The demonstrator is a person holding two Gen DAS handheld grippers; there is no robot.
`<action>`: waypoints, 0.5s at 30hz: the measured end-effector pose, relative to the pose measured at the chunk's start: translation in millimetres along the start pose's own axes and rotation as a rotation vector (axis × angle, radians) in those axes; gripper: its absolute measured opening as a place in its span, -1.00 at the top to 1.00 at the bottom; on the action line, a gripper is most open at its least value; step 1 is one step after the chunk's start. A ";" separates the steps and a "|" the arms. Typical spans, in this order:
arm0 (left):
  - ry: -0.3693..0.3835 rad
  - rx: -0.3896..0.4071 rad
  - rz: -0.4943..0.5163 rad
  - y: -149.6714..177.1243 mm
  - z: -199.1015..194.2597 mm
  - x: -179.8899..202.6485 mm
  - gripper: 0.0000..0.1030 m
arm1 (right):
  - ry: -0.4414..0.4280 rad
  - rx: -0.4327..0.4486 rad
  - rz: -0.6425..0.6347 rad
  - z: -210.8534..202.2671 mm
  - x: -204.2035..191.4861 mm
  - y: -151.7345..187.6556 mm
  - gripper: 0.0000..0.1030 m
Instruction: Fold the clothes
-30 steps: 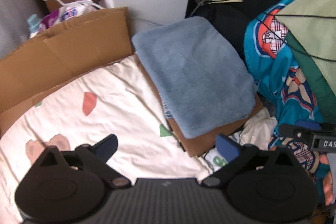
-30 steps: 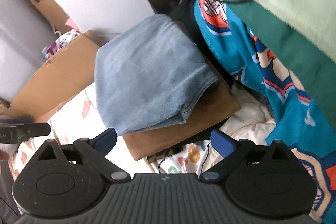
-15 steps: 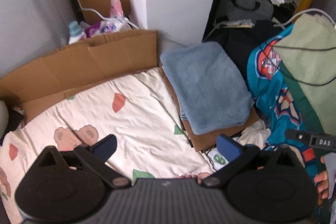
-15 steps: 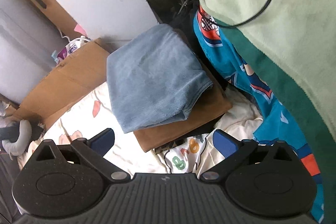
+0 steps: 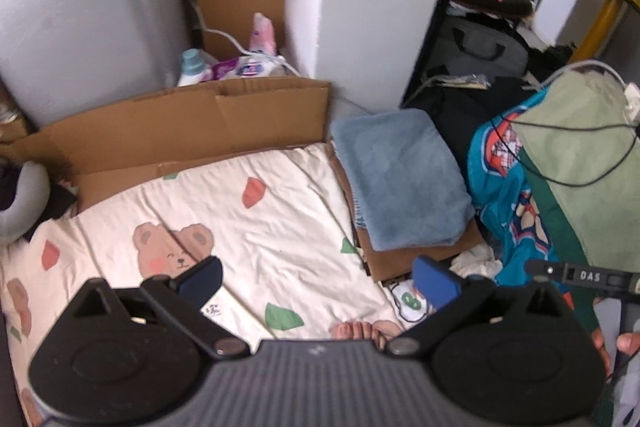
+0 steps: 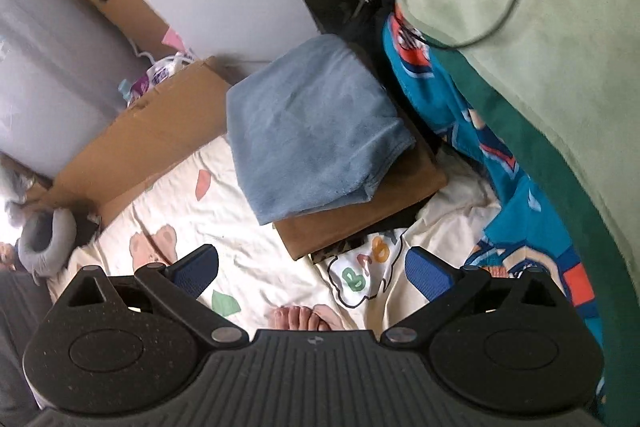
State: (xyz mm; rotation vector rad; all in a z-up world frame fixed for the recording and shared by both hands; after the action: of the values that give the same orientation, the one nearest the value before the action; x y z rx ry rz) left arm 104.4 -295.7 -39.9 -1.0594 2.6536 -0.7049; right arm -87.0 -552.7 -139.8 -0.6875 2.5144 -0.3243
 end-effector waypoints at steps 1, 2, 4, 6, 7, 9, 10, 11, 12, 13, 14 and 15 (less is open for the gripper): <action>-0.003 0.004 -0.016 2.4 -5.4 -3.8 -0.99 | 0.002 -0.001 -0.013 -1.5 -4.8 0.6 -0.99; -0.006 0.007 -0.031 4.8 -10.9 -7.6 -0.99 | -0.005 -0.009 -0.023 -2.8 -10.8 2.1 -0.99; -0.011 0.021 -0.059 9.6 -23.8 -16.0 -0.99 | -0.011 -0.022 -0.038 -6.1 -22.2 5.2 -0.99; -0.021 0.040 -0.075 13.8 -38.5 -24.2 -0.99 | -0.011 -0.024 -0.065 -12.6 -35.8 8.2 -0.99; -0.025 0.050 -0.080 15.5 -45.6 -27.9 -0.99 | -0.015 -0.022 -0.081 -16.1 -42.9 9.4 -0.99; -0.036 0.064 -0.097 19.2 -60.7 -36.8 -0.99 | -0.030 -0.019 -0.105 -23.7 -59.2 10.4 -0.99; -0.042 0.070 -0.106 21.2 -68.2 -41.8 -0.99 | -0.035 -0.019 -0.113 -27.4 -67.2 10.7 -0.99; -0.050 0.074 -0.115 23.1 -75.1 -46.9 -0.99 | -0.041 -0.018 -0.121 -31.1 -75.5 11.0 -0.99; -0.060 0.080 -0.125 24.7 -82.3 -52.3 -0.99 | -0.048 -0.016 -0.133 -34.8 -83.8 11.5 -0.99; -0.070 0.086 -0.138 26.7 -89.4 -58.2 -0.99 | -0.053 -0.015 -0.149 -38.5 -92.8 12.6 -0.99; -0.084 0.092 -0.153 29.2 -96.3 -64.1 -0.99 | -0.058 -0.014 -0.166 -42.3 -102.1 13.9 -0.99; -0.098 0.097 -0.168 31.7 -103.2 -70.1 -0.99 | -0.064 -0.015 -0.180 -45.2 -110.8 15.9 -0.99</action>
State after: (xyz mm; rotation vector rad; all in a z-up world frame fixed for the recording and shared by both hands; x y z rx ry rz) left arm 100.3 -190.5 34.2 -1.2660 2.4428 -0.7836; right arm -35.4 -476.5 -61.8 -0.9187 2.4014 -0.3416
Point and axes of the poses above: each gripper's, at about its wrist camera, not at the fingertips, and z roughly the way its jaws point, x to its right, y to its underside, the point moved 9 cm from there along z, roughly the way its jaws point, and after that the axes turned 8 degrees about z, right-handed, at the moved point
